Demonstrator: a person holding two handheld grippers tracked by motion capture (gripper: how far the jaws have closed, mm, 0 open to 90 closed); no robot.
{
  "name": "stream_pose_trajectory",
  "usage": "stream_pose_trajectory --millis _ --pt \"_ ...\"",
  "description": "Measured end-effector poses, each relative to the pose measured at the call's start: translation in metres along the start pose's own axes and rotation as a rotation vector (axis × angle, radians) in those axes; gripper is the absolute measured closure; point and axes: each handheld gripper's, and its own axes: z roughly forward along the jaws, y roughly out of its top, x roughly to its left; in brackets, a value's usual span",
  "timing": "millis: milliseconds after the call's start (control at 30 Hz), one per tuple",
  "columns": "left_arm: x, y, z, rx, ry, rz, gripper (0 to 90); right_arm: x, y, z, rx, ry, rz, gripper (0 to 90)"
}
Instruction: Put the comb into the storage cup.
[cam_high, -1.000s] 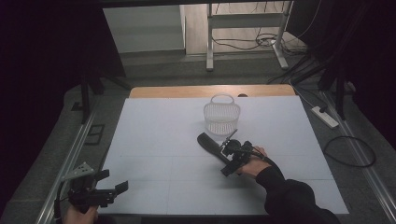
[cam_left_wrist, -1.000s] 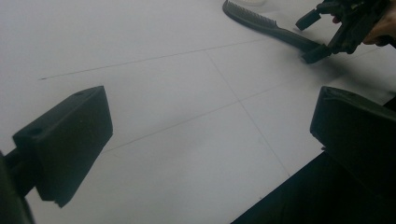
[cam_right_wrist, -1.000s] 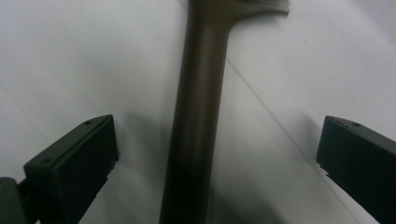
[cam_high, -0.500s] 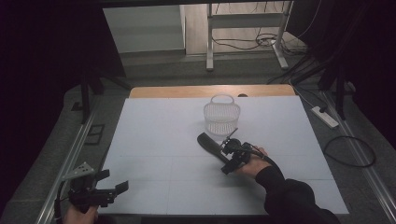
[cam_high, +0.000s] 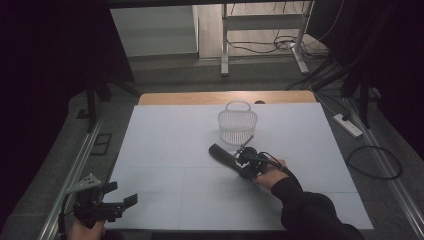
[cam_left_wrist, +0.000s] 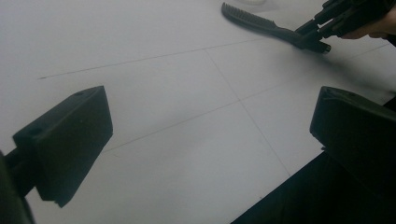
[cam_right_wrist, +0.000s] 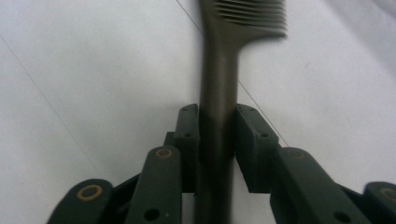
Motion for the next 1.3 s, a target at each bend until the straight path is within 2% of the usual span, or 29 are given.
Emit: stream_pose_trajectory --millis 167,367,567,667,800,933,1033,1300 --pt "0.0 0.0 0.0 -0.001 -0.001 -0.001 0.0 -0.001 0.0 0.0 0.001 0.005 -0.008 72.5" --pt "-0.001 0.0 0.0 0.0 0.004 0.009 0.1 0.003 -0.002 -0.002 -0.004 -0.008 -0.041 72.7" --pt "-0.002 0.001 0.0 0.001 0.004 0.021 0.4 0.003 -0.004 -0.007 -0.027 -0.007 -0.045 72.8" --pt "-0.003 0.002 0.001 -0.007 -0.012 0.021 0.4 0.003 -0.005 -0.01 -0.042 -0.005 -0.052 72.8" --pt "-0.006 0.004 0.003 0.0 -0.011 0.039 0.3 0.005 -0.008 -0.015 -0.071 -0.006 -0.062 72.8" --pt "-0.008 0.008 0.008 0.008 -0.049 0.056 0.6 0.006 -0.009 -0.018 -0.087 -0.007 -0.068 72.8" --pt "-0.009 0.012 0.012 0.014 -0.056 0.08 0.6 0.007 -0.01 -0.021 -0.101 -0.005 -0.076 72.8" --pt "-0.011 0.026 0.023 -0.019 -0.066 0.109 0.2 0.011 -0.013 -0.03 -0.152 -0.005 -0.102 72.8"
